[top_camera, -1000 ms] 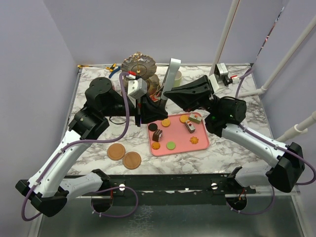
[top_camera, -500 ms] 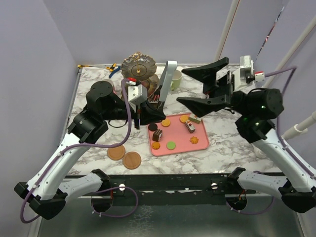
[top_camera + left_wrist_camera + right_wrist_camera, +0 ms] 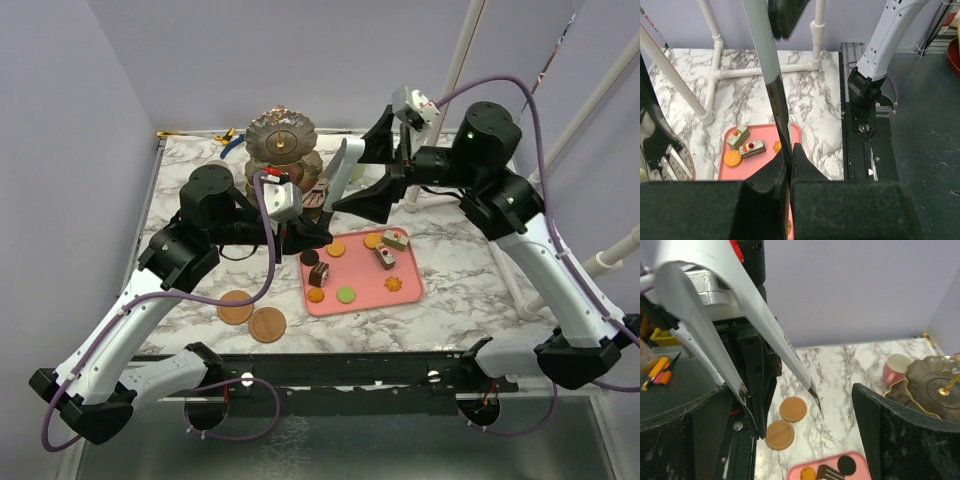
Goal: Serve the afternoon tea
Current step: Pick up the clamp from the tray.
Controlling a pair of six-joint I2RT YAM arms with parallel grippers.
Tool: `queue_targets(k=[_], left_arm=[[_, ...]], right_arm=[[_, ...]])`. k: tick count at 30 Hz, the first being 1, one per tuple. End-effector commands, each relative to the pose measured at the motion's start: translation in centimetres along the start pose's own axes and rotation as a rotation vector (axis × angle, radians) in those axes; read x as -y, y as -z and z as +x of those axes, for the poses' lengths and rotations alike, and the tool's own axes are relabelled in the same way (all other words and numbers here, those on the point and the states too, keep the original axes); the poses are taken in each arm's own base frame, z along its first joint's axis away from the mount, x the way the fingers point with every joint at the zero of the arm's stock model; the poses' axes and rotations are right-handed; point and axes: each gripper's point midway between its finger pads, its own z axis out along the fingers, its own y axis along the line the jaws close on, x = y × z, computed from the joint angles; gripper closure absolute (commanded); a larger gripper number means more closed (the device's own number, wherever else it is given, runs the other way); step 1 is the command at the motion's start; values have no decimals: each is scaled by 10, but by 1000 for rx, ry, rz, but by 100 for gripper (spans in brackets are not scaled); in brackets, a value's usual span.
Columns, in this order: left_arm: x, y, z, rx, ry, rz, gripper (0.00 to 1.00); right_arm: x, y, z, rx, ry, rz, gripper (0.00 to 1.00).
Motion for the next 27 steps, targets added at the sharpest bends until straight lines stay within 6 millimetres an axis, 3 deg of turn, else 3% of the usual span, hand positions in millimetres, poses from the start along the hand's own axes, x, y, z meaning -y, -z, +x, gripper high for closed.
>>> queue_targets(k=[1, 14, 27], left_arm=[[-4, 2, -3, -5, -50, -18, 100], [-11, -1, 3, -26, -53, -35, 100], [-18, 0, 3, -37, -69, -69, 100]], right_arm=[[-8, -4, 11, -65, -52, -103, 0], [-19, -12, 16, -77, -69, -262, 1], [-6, -20, 31, -123, -141, -235, 17]])
